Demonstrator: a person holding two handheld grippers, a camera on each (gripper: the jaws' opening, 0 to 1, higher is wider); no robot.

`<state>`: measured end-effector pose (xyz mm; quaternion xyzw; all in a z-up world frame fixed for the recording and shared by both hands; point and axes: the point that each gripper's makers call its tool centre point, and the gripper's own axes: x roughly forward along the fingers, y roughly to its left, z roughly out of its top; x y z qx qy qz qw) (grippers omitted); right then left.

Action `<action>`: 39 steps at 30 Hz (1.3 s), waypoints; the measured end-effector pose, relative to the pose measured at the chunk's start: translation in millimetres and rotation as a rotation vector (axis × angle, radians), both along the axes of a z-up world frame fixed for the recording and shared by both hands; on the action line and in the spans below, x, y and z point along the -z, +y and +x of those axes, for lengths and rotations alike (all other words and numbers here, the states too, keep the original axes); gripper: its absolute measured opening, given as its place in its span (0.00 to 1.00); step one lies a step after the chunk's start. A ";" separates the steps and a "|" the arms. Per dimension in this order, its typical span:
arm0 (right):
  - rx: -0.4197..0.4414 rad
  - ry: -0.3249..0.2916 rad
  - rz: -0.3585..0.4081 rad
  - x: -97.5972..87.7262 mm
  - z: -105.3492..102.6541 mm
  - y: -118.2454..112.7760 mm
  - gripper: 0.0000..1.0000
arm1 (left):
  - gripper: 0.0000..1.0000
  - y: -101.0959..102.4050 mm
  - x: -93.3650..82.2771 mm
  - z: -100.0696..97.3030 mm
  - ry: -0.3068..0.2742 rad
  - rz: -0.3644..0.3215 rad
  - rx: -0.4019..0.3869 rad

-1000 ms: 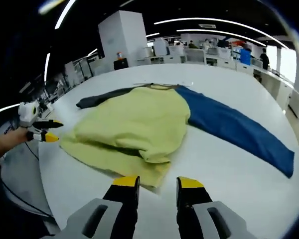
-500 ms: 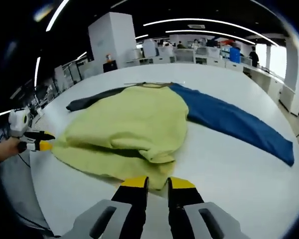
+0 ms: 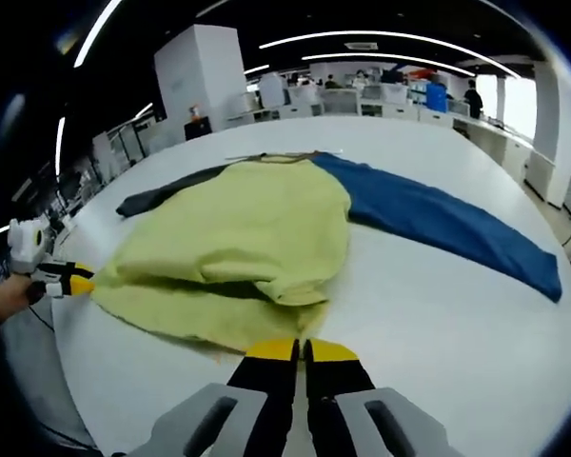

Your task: Fold the garment on the visible template until the final outline fits inside the template.

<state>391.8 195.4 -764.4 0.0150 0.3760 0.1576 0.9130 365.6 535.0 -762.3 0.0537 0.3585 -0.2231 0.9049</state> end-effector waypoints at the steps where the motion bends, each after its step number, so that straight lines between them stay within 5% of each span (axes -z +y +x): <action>1: 0.000 0.003 0.002 -0.2 0.0 0.1 0.00 | 0.06 -0.5 0.3 -0.1 0.010 -0.017 -0.018; 20: -0.077 0.028 -0.018 -17.1 -46.8 0.5 0.00 | 0.00 2.2 -13.3 -4.3 0.018 -0.031 -0.038; 39: -0.071 0.092 0.009 -12.0 -98.5 5.2 0.00 | 0.00 7.1 -23.1 -21.1 0.016 -0.059 -0.027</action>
